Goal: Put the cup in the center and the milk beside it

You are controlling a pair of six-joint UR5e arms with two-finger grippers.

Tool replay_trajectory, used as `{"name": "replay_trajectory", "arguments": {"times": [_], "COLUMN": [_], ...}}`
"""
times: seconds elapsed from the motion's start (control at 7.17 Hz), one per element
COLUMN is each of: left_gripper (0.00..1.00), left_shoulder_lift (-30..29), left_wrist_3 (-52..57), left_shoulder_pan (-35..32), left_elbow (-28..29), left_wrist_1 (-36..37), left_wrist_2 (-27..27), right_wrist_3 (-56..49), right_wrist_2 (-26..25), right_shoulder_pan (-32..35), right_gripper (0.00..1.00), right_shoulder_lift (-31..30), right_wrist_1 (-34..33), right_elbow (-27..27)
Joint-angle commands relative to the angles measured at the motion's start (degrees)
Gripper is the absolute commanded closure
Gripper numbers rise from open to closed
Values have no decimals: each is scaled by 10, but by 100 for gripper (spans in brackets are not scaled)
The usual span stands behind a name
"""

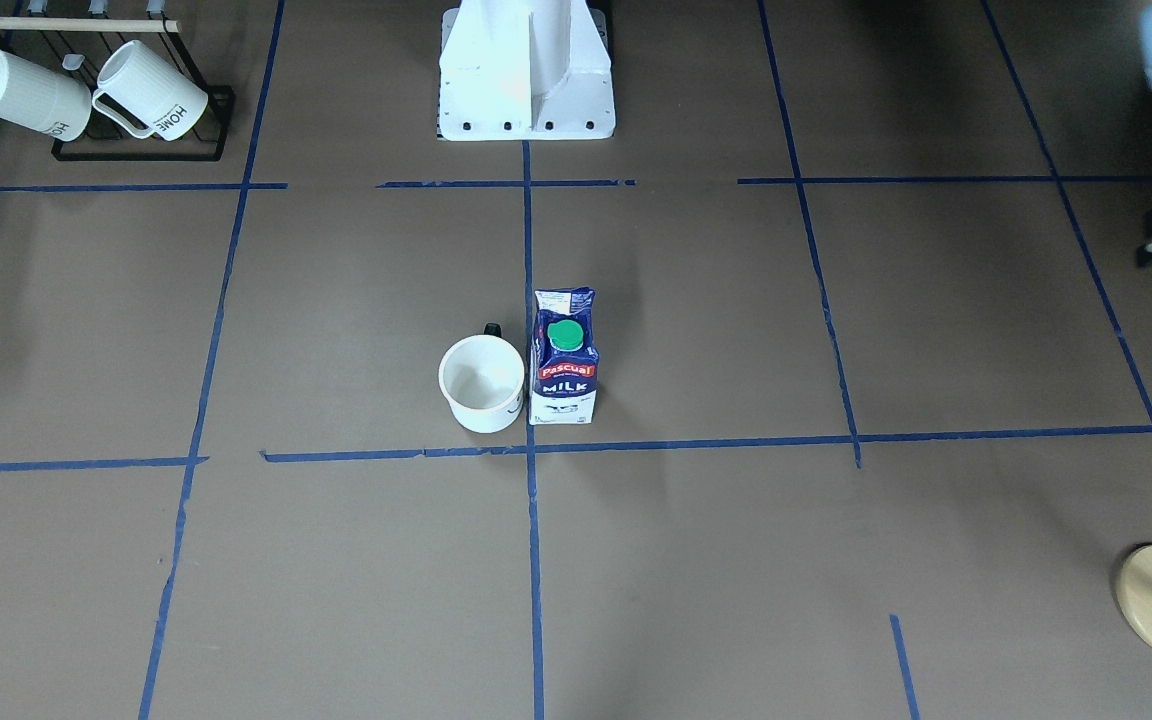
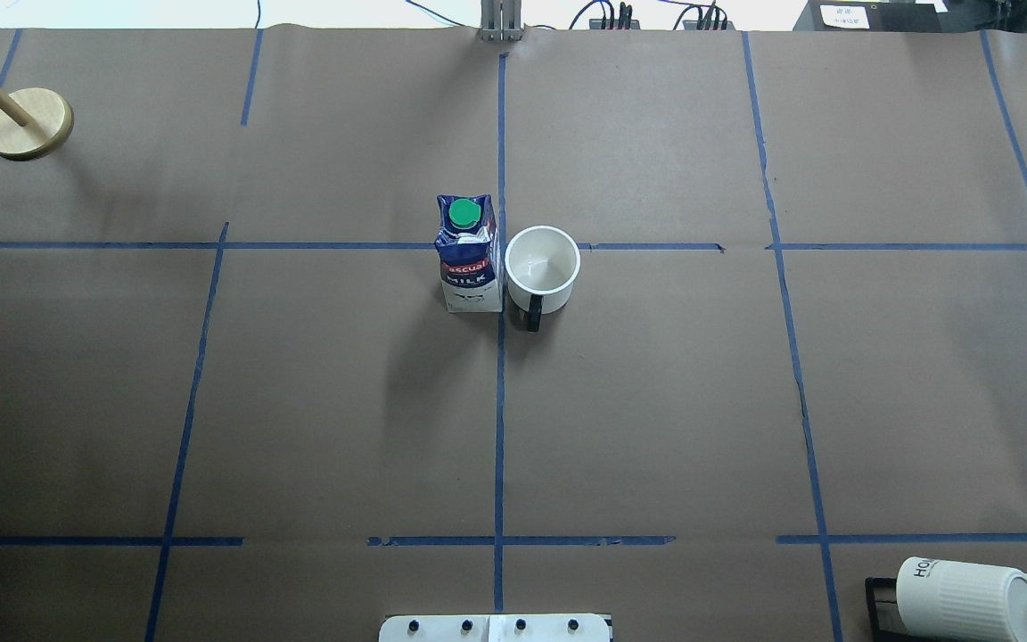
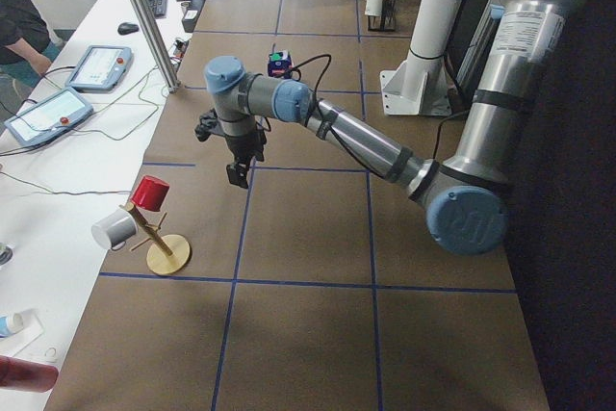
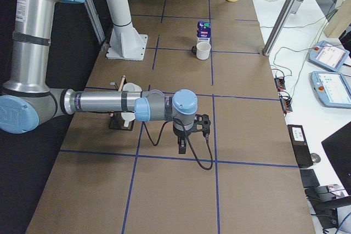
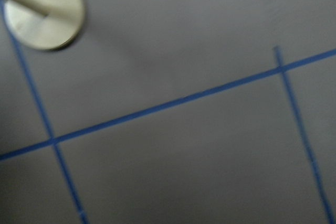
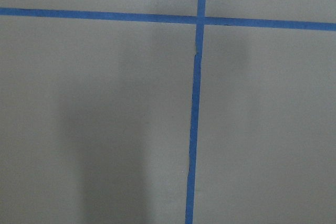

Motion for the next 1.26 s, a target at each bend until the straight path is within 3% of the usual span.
{"name": "replay_trajectory", "arguments": {"times": [0.0,0.14,0.42,1.12], "left_gripper": [0,0,0,0], "left_shoulder_lift": [83,106,168,173], "left_wrist_3": [11,12,10,8], "left_shoulder_pan": [-19,-42,-49,-49], "left_elbow": [15,12,24,26], "left_wrist_1": [-66,-80,-182,-194], "left_wrist_2": [-7,-14,-40,-18], "right_wrist_3": [8,8,5,4], "right_wrist_2": [0,0,1,1], "right_shoulder_pan": [0,0,-1,-1], "right_gripper": [0,0,0,0], "right_shoulder_lift": [-2,-3,-5,-5], "right_wrist_1": [2,2,3,5], "right_elbow": [0,0,1,-1]}}
